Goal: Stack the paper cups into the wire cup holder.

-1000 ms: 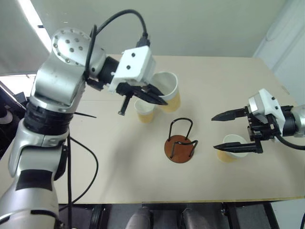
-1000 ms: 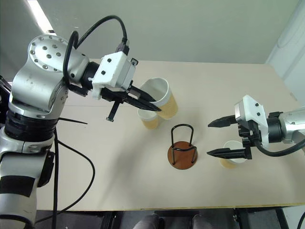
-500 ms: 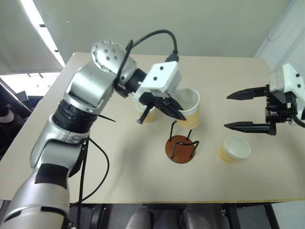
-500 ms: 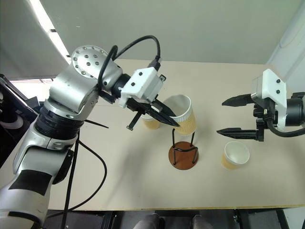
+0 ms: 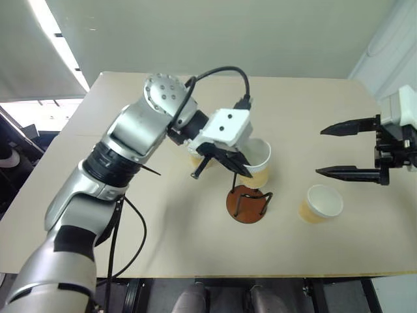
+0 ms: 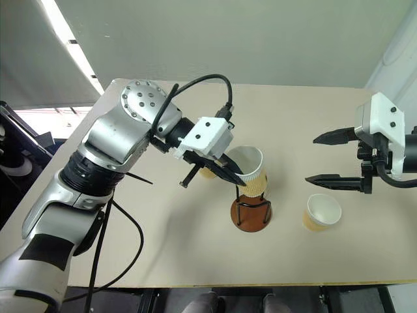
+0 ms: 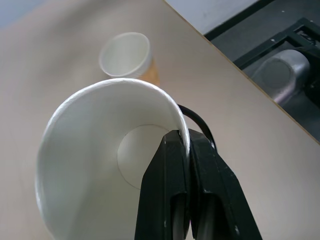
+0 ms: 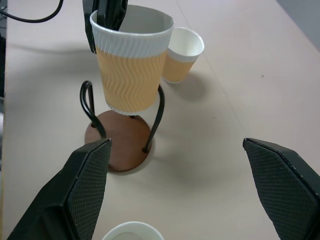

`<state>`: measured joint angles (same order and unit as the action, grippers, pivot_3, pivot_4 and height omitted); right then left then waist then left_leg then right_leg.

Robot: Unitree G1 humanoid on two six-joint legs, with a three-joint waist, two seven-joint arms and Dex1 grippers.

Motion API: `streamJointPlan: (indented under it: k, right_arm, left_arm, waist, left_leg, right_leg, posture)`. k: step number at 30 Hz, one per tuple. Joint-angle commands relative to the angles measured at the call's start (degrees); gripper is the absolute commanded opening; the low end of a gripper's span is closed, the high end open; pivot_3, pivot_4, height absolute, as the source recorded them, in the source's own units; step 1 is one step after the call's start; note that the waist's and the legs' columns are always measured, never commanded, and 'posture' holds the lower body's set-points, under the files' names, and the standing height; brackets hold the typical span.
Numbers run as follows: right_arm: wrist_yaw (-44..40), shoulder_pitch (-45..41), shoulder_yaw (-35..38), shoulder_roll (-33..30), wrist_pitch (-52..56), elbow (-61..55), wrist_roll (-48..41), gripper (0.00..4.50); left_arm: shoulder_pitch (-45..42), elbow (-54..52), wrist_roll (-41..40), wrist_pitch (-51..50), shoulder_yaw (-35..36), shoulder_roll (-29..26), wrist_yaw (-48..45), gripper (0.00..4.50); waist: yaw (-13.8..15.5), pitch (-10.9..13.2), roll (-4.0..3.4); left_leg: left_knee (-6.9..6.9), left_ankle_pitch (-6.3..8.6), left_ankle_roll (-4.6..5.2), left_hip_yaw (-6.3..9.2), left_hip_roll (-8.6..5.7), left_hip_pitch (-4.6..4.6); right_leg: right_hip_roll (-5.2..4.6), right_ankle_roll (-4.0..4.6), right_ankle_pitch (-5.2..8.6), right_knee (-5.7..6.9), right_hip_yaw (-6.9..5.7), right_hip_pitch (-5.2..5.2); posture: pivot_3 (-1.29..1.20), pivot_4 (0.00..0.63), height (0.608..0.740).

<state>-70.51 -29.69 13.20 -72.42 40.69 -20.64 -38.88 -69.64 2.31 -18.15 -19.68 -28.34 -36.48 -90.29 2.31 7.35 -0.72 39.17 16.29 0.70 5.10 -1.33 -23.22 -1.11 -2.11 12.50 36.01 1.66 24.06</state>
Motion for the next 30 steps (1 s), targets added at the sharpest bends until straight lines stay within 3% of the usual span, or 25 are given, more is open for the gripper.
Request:
streamJointPlan:
  k: [1,11,14,24,30]
  right_arm:
    - [-0.17,0.15,4.03,-1.36,0.18,-1.08,-0.95,4.32]
    - [0.45,1.24,5.26,-1.39,1.00,-2.05,-1.39,4.32]
    - [0.51,1.47,5.35,-1.30,1.17,-2.31,-1.45,4.32]
    - [1.67,2.28,5.14,-0.72,1.05,-2.89,-0.98,4.32]
    - [3.86,9.79,7.88,-0.69,2.53,-6.58,0.58,4.32]
  left_arm:
    - [0.14,-1.77,-0.50,0.27,0.16,0.24,-2.21,0.04]
    - [1.56,0.07,3.87,3.70,-0.36,3.25,-0.18,0.04]
    - [1.74,0.34,3.42,2.24,0.74,4.77,0.03,0.65]
    - [2.20,-0.04,3.23,1.27,3.26,5.33,1.00,4.30]
    - [1.20,0.14,-1.58,-4.72,11.56,4.57,4.97,4.44]
  waist:
    - [0.00,0.00,0.00]
    - [0.06,0.00,0.00]
    - [0.08,0.00,0.00]
    - [0.09,0.00,0.00]
    - [0.19,0.00,0.00]
  left_leg:
    - [0.00,0.00,0.00,0.00,0.00,0.00]
    - [0.03,0.00,0.00,-0.01,0.00,0.00]
    - [0.04,0.00,0.00,-0.01,0.00,0.00]
    - [0.06,0.00,0.00,-0.02,0.00,0.00]
    - [0.06,0.00,0.01,-0.03,0.00,0.00]
  right_leg:
    - [0.00,0.00,0.00,0.00,0.00,0.00]
    - [0.00,-0.01,0.00,0.01,0.00,0.00]
    - [0.00,-0.01,0.00,0.03,0.00,-0.01]
    - [0.00,-0.02,0.00,0.04,0.00,-0.01]
    - [0.00,-0.02,0.00,0.05,-0.01,-0.01]
  posture:
    - [0.00,0.150,0.740]
    - [0.00,0.150,0.740]
    - [0.00,0.150,0.740]
    - [0.00,0.150,0.740]
    - [0.00,0.150,0.740]
